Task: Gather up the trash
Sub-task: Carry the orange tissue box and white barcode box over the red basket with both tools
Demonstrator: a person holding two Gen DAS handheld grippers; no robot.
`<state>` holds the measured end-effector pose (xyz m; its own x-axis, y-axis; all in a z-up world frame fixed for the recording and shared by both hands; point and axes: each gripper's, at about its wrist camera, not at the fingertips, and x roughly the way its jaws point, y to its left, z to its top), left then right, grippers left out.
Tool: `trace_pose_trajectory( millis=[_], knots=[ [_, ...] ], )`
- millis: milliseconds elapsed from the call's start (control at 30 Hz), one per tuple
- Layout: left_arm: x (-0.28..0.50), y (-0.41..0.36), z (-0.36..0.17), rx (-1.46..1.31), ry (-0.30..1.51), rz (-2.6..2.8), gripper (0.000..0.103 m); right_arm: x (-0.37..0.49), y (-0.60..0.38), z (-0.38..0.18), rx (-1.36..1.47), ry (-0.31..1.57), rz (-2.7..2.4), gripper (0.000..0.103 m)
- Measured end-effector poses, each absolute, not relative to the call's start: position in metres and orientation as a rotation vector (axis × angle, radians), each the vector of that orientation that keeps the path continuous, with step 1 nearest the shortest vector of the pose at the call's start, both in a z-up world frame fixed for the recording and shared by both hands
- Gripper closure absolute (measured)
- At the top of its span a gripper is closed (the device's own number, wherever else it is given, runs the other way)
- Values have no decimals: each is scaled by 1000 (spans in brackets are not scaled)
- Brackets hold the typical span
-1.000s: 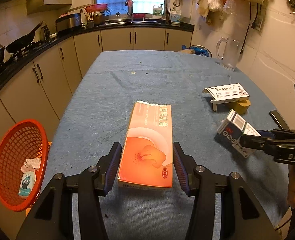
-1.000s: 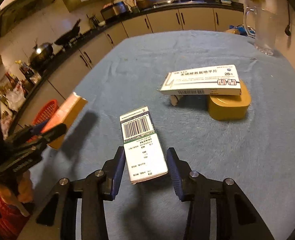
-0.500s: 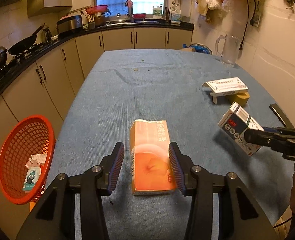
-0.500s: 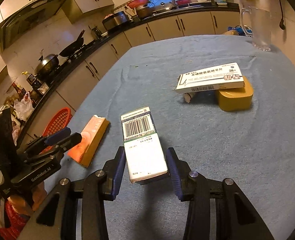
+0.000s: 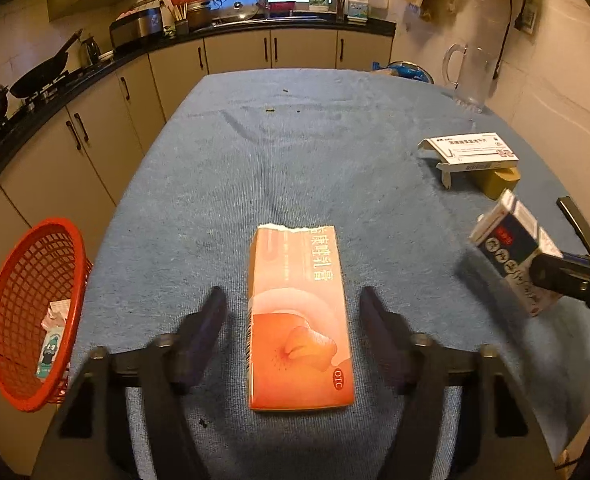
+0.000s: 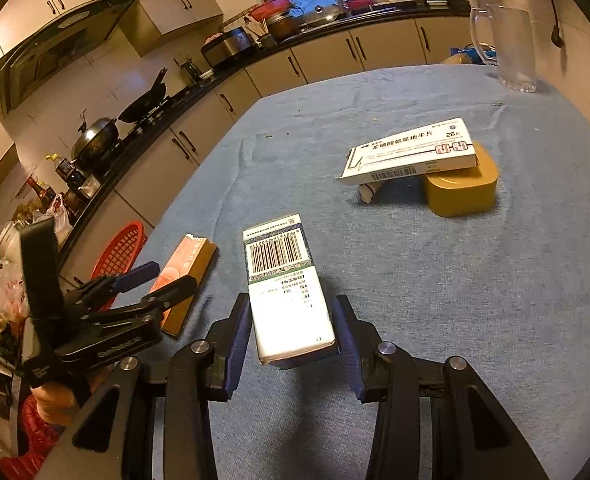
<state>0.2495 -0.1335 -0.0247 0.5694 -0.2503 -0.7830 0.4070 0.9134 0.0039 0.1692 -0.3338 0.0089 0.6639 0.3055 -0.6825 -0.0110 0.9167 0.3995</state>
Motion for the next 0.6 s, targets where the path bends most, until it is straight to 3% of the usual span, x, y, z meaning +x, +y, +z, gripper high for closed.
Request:
trace_pose_trajectory(
  millis=[600],
  knots=[
    [233,-101,7,153,772,-347,54,175,-305,20,349,824,227,59]
  ],
)
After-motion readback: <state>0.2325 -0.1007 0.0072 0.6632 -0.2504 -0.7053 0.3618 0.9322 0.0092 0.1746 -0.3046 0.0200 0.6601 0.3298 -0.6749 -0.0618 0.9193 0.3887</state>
